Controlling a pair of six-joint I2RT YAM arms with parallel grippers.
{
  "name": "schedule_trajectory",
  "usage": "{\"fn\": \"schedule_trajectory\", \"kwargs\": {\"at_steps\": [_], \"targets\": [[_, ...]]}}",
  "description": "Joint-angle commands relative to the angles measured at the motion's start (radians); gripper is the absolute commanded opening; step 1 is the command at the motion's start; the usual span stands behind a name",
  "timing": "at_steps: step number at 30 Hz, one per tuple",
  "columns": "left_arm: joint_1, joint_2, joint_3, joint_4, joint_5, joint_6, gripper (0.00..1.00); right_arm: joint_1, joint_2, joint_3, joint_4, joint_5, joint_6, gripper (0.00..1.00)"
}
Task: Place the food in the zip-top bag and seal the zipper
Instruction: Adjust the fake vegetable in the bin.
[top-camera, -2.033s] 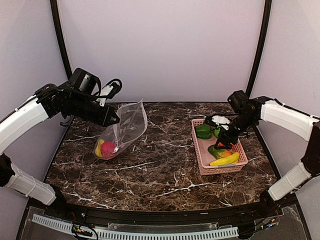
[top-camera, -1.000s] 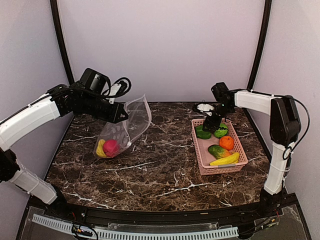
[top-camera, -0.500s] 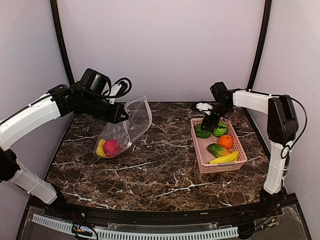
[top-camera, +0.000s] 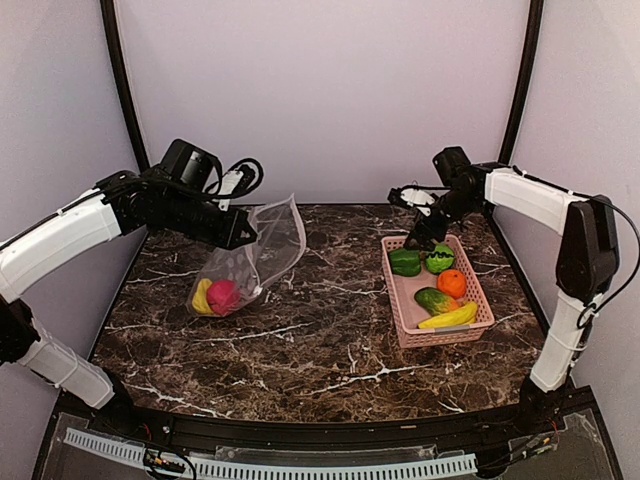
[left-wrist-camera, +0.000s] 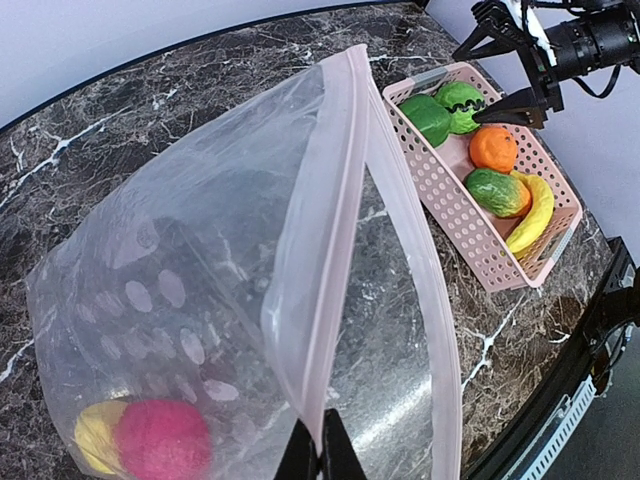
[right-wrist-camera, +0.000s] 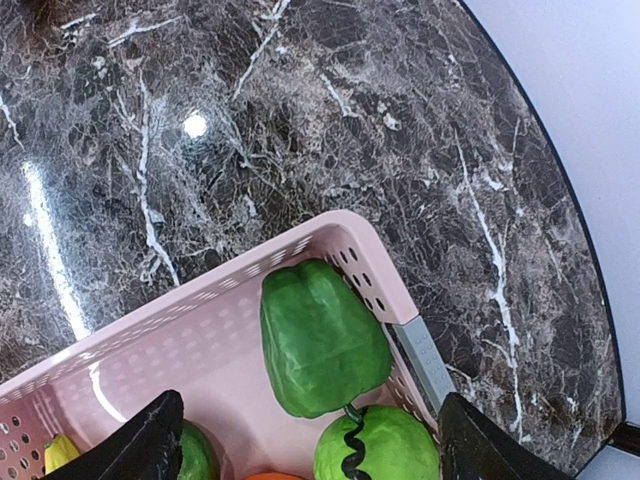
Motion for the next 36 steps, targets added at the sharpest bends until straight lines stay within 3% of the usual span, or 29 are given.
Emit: {"fn": "schedule_trajectory", "kwargs": {"at_steps": [1,17,20,21,23,29,36], "targets": [[-0.001,-0.033,-0.015,-0.017,0.013,0.013,0.01,0.003,0.056,0.009,-0.043,-0.016,-0.024,0.85],[-0.001,-0.054,-0.041,-0.006,0.008,0.015,0.01,0.003,0.212,0.034,0.022,0.048,-0.041,0.83],[-0.001,-0.054,-0.044,-0.002,0.01,0.014,0.01,0.003,0.216,-0.01,0.076,0.084,-0.041,0.86],[-0.001,-0.053,-0.044,-0.001,0.011,0.014,0.01,0.003,0.215,-0.027,0.09,0.094,-0.041,0.94],[-0.001,-0.053,-0.045,0.0,0.017,0.014,0.01,0.003,0.208,-0.056,0.116,0.107,-0.041,0.99],[-0.001,-0.052,-0.05,0.004,0.023,0.013,0.01,0.008,0.181,-0.111,0.151,0.125,-0.038,0.99],[-0.001,-0.046,-0.056,0.015,0.031,0.008,0.01,0.01,0.125,-0.123,0.132,0.136,-0.018,0.9]]}}
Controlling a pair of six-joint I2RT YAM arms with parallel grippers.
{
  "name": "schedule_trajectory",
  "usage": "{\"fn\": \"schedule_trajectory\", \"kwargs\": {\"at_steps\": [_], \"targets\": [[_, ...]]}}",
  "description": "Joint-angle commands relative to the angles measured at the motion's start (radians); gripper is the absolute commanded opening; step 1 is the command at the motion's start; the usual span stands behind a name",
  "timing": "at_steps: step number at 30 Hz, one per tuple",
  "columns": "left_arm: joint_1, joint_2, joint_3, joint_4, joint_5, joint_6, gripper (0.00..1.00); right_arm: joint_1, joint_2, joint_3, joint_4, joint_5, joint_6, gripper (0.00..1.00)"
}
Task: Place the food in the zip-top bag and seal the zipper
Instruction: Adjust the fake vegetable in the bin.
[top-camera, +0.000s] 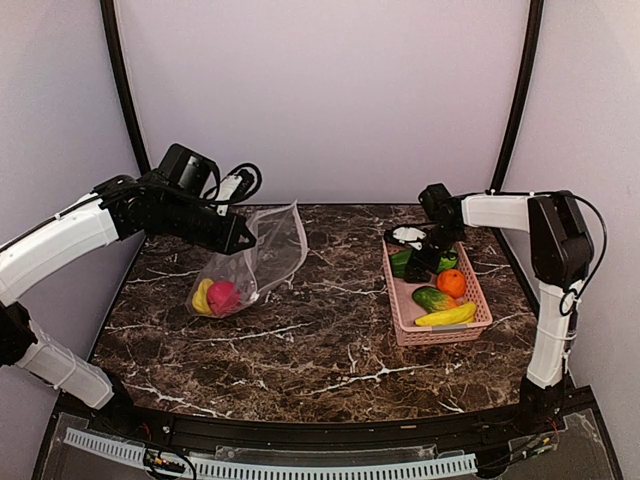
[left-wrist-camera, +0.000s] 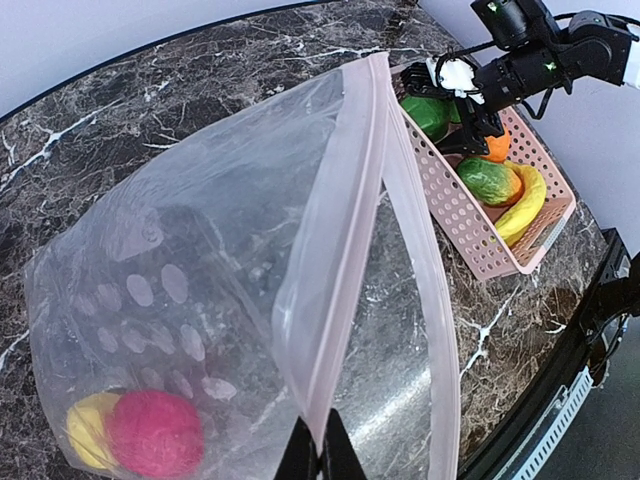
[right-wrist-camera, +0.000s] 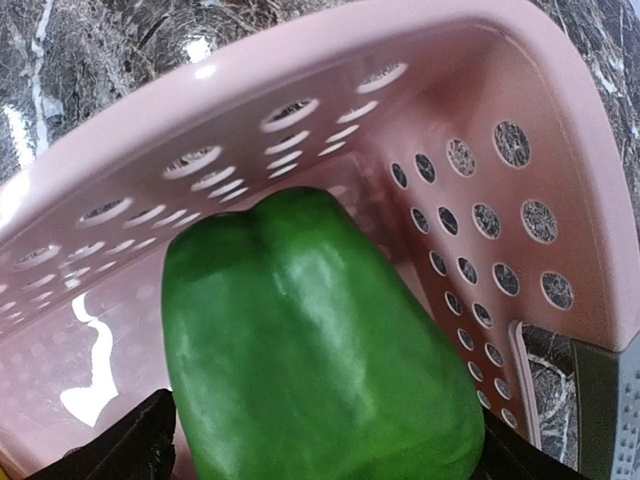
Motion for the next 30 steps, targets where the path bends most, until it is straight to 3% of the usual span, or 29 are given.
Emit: {"fn": "schedule_trajectory", "kwargs": {"at_steps": [1,13,20,22,25,30], "targets": [[-0.001,-0.022,-0.022,0.01,0.015,0.005,0.01,0.006,-0.073,-0.022,0.013,0.018,0.024,0.89],[-0.001,-0.021,-0.044,0.046,0.039,-0.003,0.01,0.006,-0.136,-0.01,-0.037,-0.011,0.08,0.53],[-0.001,-0.018,-0.054,0.07,0.054,-0.009,0.01,0.006,-0.169,-0.016,-0.07,-0.026,0.09,0.44],[-0.001,-0.018,-0.058,0.073,0.056,-0.013,0.01,0.006,-0.17,-0.015,-0.069,-0.023,0.09,0.45],[-0.001,-0.019,-0.064,0.077,0.06,-0.017,0.01,0.004,-0.149,-0.007,-0.06,-0.009,0.093,0.64],[-0.001,-0.025,-0.08,0.084,0.06,-0.023,0.01,0.003,-0.077,0.045,-0.056,-0.013,0.105,0.76]]}}
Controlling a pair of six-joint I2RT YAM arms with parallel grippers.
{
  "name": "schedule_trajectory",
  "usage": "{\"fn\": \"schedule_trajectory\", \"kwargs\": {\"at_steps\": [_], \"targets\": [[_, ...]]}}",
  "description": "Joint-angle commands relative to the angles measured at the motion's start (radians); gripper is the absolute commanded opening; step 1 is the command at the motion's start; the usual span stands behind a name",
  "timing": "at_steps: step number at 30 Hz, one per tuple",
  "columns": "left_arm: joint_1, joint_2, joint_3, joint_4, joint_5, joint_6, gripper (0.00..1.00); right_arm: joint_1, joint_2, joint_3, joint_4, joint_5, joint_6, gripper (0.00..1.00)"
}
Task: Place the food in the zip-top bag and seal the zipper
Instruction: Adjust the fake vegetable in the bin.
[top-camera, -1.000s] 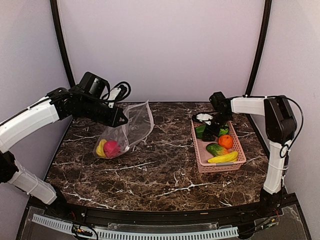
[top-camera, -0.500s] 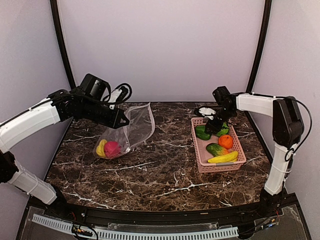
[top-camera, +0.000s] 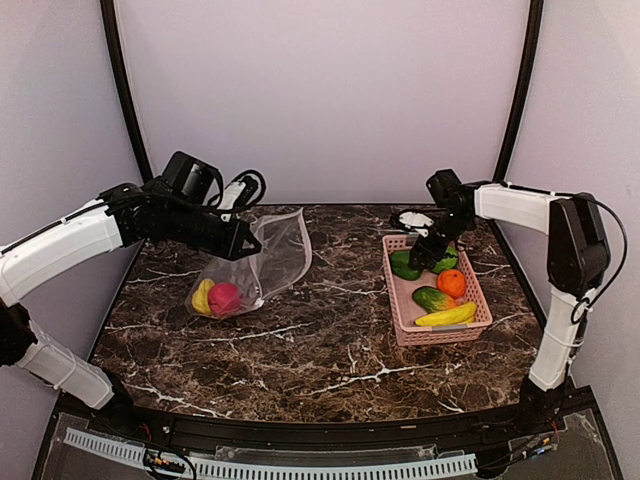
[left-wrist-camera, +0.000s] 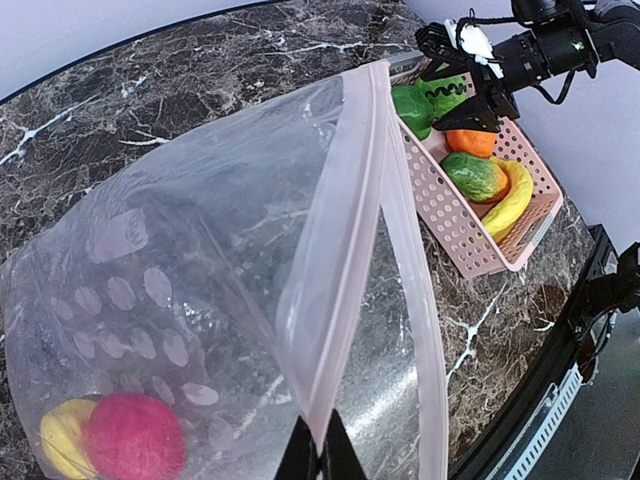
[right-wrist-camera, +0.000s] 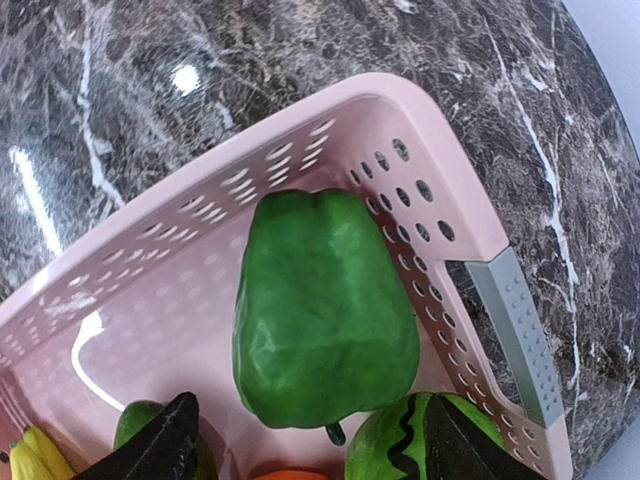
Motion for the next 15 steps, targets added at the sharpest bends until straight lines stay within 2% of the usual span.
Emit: {"fn": "schedule_trajectory", "kwargs": {"at_steps": [1,10,15], "targets": [[-0.001,-0.026,-0.025,0.014,0.013,-0.013,0.01,0.002,0.069,0.068,0.006,-0.006,0.02,0.78],[-0.001,-0.03,-0.028,0.015,0.012,-0.024,0.01,-0.003,0.137,0.13,-0.007,-0.044,0.04,0.77],[-0.001,-0.023,-0.022,0.022,0.019,-0.03,0.01,-0.012,0.148,0.137,-0.027,-0.06,0.038,0.68]]}}
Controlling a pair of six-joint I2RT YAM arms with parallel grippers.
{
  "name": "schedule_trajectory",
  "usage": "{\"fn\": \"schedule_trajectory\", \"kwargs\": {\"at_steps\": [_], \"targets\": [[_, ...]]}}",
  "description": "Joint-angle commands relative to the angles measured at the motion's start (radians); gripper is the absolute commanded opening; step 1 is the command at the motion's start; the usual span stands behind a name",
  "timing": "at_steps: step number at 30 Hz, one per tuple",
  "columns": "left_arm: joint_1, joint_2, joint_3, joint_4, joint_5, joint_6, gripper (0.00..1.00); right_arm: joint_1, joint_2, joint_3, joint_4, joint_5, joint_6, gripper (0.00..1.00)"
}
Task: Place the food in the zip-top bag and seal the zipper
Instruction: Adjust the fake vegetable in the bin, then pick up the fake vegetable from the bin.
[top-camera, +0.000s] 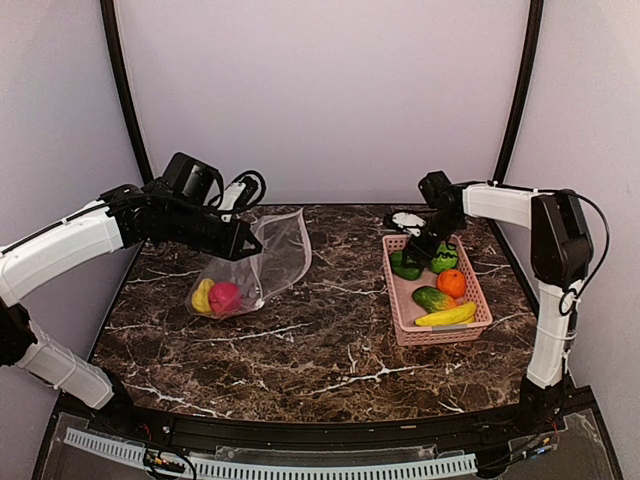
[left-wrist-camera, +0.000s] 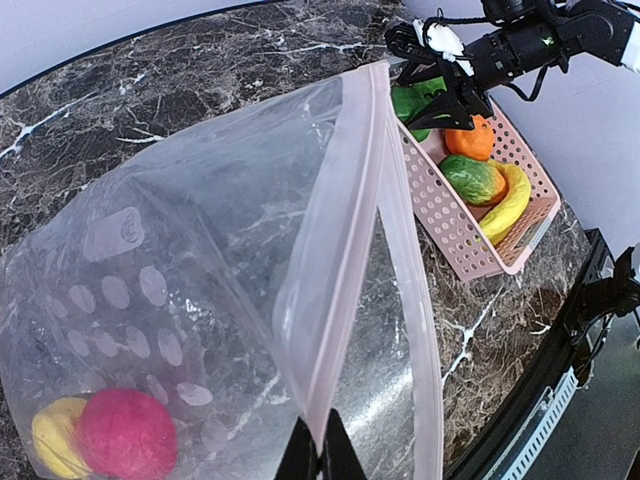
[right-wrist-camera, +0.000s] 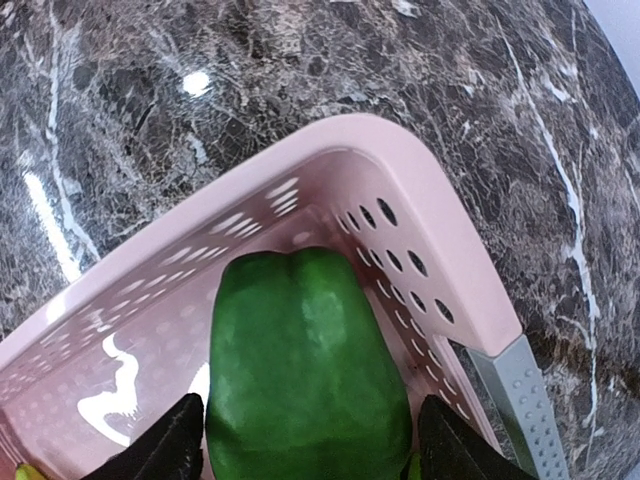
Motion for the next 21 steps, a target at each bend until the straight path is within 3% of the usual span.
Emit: {"fn": "schedule_trajectory", "kwargs": {"at_steps": [1,8,15,18,21], "targets": [[-0.001,-0.019,-0.008,0.01,0.014,-0.012,0.01,-0.011,0.017,0.03,-0.028,-0.035,0.011,0.65],[-0.001,-0.008,0.007,0.019,0.027,-0.017,0.01,-0.022,-0.039,0.023,-0.06,-0.05,0.011,0.48],[-0.001,0.015,0.012,0.052,0.049,-0.029,0.01,-0.022,-0.185,0.021,-0.121,-0.09,0.029,0.45],[-0.001,0.03,0.012,0.062,0.063,-0.037,0.01,-0.022,-0.224,0.022,-0.138,-0.103,0.039,0.49],[-0.002,0.04,0.012,0.069,0.071,-0.041,0.01,-0.022,-0.201,0.022,-0.161,-0.098,0.049,0.66]]}}
